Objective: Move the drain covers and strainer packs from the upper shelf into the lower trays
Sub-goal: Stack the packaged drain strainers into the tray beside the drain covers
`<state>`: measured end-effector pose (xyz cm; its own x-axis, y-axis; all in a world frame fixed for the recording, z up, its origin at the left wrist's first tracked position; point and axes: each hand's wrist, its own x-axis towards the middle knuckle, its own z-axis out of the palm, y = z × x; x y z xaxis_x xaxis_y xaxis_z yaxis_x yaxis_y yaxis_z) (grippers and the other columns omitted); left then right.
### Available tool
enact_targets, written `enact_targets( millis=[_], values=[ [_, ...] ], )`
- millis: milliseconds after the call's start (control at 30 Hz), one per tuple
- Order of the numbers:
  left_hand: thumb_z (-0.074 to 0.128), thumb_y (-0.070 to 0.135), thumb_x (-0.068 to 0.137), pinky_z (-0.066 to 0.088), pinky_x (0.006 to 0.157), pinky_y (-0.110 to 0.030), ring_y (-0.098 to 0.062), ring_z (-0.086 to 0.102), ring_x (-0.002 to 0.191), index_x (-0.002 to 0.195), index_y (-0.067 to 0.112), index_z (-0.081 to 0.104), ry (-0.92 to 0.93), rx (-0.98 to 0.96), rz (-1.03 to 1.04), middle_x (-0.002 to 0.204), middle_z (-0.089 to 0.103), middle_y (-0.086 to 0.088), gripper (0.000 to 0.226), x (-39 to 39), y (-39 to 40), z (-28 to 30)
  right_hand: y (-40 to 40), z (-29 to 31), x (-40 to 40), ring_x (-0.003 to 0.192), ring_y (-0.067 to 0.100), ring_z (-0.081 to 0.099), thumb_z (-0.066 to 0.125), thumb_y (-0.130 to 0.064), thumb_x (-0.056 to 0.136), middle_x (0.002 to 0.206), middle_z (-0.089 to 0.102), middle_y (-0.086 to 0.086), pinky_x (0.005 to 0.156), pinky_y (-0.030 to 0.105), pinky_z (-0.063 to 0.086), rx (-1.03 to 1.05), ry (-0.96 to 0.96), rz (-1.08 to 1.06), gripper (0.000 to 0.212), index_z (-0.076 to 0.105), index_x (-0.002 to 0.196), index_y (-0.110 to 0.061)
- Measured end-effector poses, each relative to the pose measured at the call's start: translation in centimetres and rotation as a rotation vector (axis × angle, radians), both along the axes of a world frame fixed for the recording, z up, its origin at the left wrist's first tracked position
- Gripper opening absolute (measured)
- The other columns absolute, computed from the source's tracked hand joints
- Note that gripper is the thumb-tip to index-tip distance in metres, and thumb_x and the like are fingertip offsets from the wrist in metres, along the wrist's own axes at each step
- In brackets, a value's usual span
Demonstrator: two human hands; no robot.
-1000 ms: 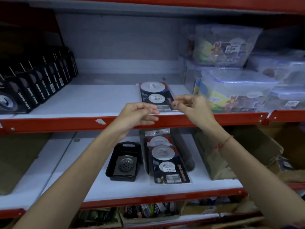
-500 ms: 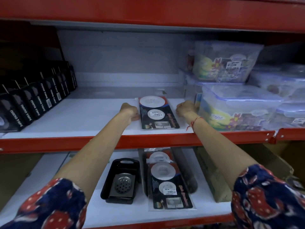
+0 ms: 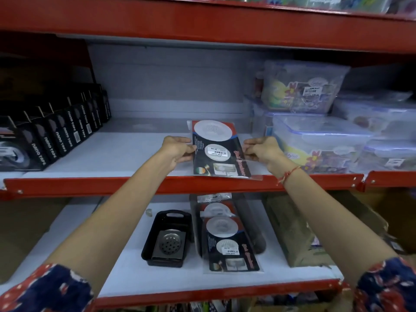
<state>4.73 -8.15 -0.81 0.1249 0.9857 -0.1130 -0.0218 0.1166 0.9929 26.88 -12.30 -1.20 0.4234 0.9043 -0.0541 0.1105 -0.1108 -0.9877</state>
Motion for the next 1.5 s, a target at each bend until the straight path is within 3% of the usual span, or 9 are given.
enact_targets(
  millis=[133, 233, 400, 567, 700, 833, 900, 1233, 1500],
  values=[
    [0.059, -0.010, 0.085, 0.057, 0.075, -0.030, -0.022, 0.062, 0.091, 0.126, -0.006, 0.050, -0.032, 0.000, -0.026, 0.098, 0.063, -0.015, 0.043, -0.7, -3.3, 0.0, -3.4, 0.4, -0.2, 0.068, 0.014, 0.062, 0.057, 0.013, 0.085, 0.083, 0.066, 0.009, 0.059, 0.018, 0.057, 0.046, 0.011, 0.002, 0.032, 0.060, 0.116, 0.005],
    [0.059, -0.010, 0.084, 0.059, 0.054, -0.021, -0.016, 0.063, 0.076, 0.125, -0.001, 0.051, -0.064, 0.008, -0.049, 0.089, 0.064, -0.010, 0.042, -1.3, -6.2, -0.7, -6.5, -0.1, -0.5, 0.066, 0.015, 0.061, 0.058, 0.013, 0.084, 0.078, 0.064, 0.008, 0.048, 0.013, 0.054, 0.087, 0.065, 0.002, 0.033, 0.059, 0.116, 0.006],
    [0.063, -0.007, 0.083, 0.057, 0.071, -0.030, -0.016, 0.065, 0.079, 0.122, 0.007, 0.054, -0.031, 0.026, -0.086, 0.094, 0.066, -0.009, 0.042, -1.9, -11.1, -3.4, -11.8, -2.2, -0.4, 0.067, 0.014, 0.060, 0.056, 0.014, 0.083, 0.080, 0.063, 0.008, 0.058, 0.019, 0.055, 0.029, 0.037, 0.030, 0.032, 0.063, 0.111, 0.001],
    [0.068, -0.004, 0.081, 0.059, 0.060, -0.023, -0.014, 0.065, 0.081, 0.119, 0.013, 0.057, 0.007, 0.018, -0.130, 0.099, 0.065, -0.007, 0.043, -2.6, -15.9, -8.0, -16.7, -6.2, -0.3, 0.067, 0.014, 0.060, 0.053, 0.018, 0.083, 0.076, 0.060, 0.005, 0.058, 0.020, 0.057, -0.082, 0.057, 0.092, 0.029, 0.063, 0.090, -0.008],
    [0.067, -0.004, 0.081, 0.059, 0.064, -0.028, -0.016, 0.064, 0.082, 0.114, 0.015, 0.058, 0.011, -0.030, -0.152, 0.103, 0.064, -0.010, 0.039, -2.8, -18.9, -11.8, -19.6, -9.7, -0.6, 0.062, 0.012, 0.060, 0.051, 0.019, 0.084, 0.073, 0.059, 0.005, 0.051, 0.016, 0.055, -0.167, 0.048, 0.101, 0.032, 0.060, 0.083, -0.012],
    [0.067, -0.002, 0.081, 0.060, 0.065, -0.028, -0.016, 0.065, 0.082, 0.114, 0.016, 0.057, 0.062, -0.083, -0.194, 0.095, 0.063, -0.002, 0.039, -3.2, -21.3, -14.9, -21.5, -13.2, -0.4, 0.068, 0.014, 0.061, 0.054, 0.018, 0.083, 0.075, 0.061, 0.005, 0.058, 0.019, 0.057, -0.262, 0.045, 0.117, 0.031, 0.061, 0.088, -0.011],
    [0.068, -0.003, 0.081, 0.059, 0.065, -0.027, -0.014, 0.065, 0.080, 0.116, 0.016, 0.057, 0.067, -0.114, -0.215, 0.093, 0.063, -0.001, 0.042, -3.3, -22.1, -16.2, -22.2, -14.6, -0.3, 0.072, 0.016, 0.061, 0.055, 0.018, 0.083, 0.077, 0.062, 0.006, 0.071, 0.028, 0.057, -0.309, 0.073, 0.140, 0.029, 0.061, 0.087, -0.010],
    [0.064, -0.005, 0.083, 0.057, 0.065, -0.027, -0.014, 0.063, 0.079, 0.126, 0.002, 0.053, 0.069, -0.295, -0.172, 0.092, 0.063, -0.005, 0.045, -1.9, -19.5, -19.1, -19.8, -17.3, 0.7, 0.084, 0.021, 0.065, 0.059, 0.013, 0.083, 0.094, 0.068, 0.013, 0.071, 0.027, 0.056, -0.416, 0.115, 0.119, 0.025, 0.065, 0.103, -0.002],
    [0.052, -0.014, 0.087, 0.049, 0.088, -0.033, -0.025, 0.059, 0.093, 0.128, -0.011, 0.046, 0.120, -0.375, -0.136, 0.109, 0.060, -0.021, 0.041, 0.8, -13.1, -20.1, -13.7, -17.8, 2.6, 0.088, 0.023, 0.065, 0.056, 0.012, 0.087, 0.100, 0.067, 0.018, 0.088, 0.035, 0.055, -0.425, 0.114, 0.040, 0.026, 0.060, 0.112, 0.008]
  ],
)
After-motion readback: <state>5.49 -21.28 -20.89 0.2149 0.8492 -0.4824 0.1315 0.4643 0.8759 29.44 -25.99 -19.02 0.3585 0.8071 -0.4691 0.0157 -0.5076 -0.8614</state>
